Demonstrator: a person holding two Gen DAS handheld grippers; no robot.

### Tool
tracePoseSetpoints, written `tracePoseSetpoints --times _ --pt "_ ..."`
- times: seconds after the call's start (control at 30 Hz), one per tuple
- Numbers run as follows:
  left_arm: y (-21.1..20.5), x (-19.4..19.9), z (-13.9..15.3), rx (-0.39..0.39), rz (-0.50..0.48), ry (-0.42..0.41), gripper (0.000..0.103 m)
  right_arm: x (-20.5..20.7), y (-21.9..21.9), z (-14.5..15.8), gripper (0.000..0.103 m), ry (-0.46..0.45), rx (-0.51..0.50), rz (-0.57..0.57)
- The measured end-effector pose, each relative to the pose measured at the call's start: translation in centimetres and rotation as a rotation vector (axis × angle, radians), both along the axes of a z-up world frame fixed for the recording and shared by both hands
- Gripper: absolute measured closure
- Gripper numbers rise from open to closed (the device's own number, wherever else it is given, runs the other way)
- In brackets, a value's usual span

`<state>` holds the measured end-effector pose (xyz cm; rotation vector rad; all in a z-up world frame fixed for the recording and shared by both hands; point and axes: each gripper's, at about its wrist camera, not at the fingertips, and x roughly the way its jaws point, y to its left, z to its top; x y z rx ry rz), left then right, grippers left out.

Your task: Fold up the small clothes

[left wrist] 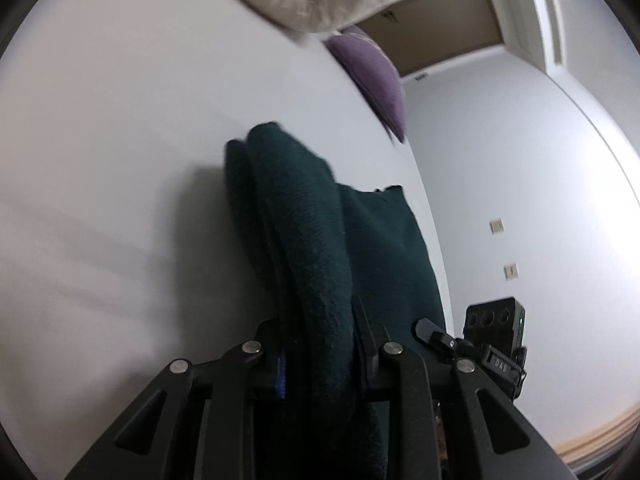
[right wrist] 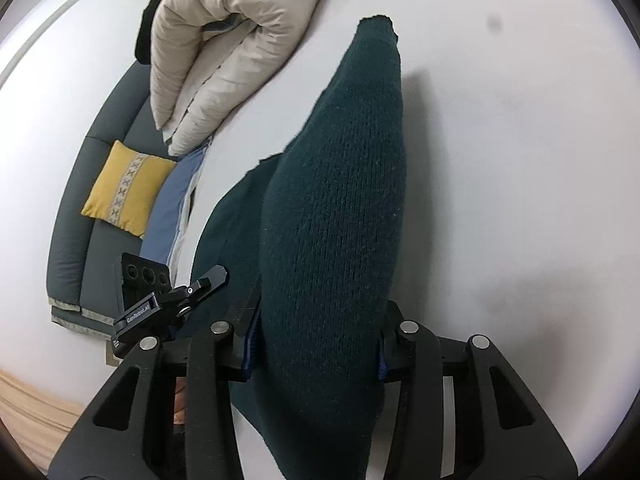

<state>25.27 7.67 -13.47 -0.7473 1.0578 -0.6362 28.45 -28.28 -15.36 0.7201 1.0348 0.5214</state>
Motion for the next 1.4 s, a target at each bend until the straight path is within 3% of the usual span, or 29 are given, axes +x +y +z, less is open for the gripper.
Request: tracePoseSetpoints --times 0.1,0.3,0.5,0.63,0.73,0.83,1.0,1.23,1.4 --pt "-1.0 -2.9 1.2 0.014 -0.022 -0.031 0.077 -3.1 -1.0 1.0 0.064 -0.01 0.015 0.008" --pt "-3.2 -10.5 0.5 -0.013 -0.045 -0.003 0.077 -11.3 -3.4 1.0 0.064 -0.009 0.025 0.025" --pt "-4.9 -17.3 -0.2 0.044 -0.066 0.006 0.077 -20.0 -5.9 -2.0 0.064 0.035 0.065 0.031" --pt "-5.1 -18.9 -2.5 0.114 -0.046 0.056 0.077 -23.8 -7.3 -4.4 0.064 0.049 0.067 0.019" --pt "-5.0 -18.8 -3.4 0.09 -0.026 0.088 0.076 -25.1 -8.5 -6.2 0.063 0.051 0.112 0.001" --pt "-6.0 -18.7 -3.0 0.154 -0.038 0.064 0.074 -25.7 -9.1 -7.1 0.063 0.043 0.125 0.0" --pt "-6.3 -18.4 -3.1 0.129 -0.023 0.064 0.07 -24.9 -8.4 -7.3 0.061 0.032 0.139 0.003" --pt "-3.7 -20.5 -1.4 0.19 0.07 0.018 0.061 -26.3 -8.7 -5.2 0.052 0.022 0.029 -0.072" --pt "-3.0 -22.5 2.6 0.279 0.138 -0.099 0.061 -28.8 -10.9 -2.2 0.05 -0.025 -0.097 -0.191"
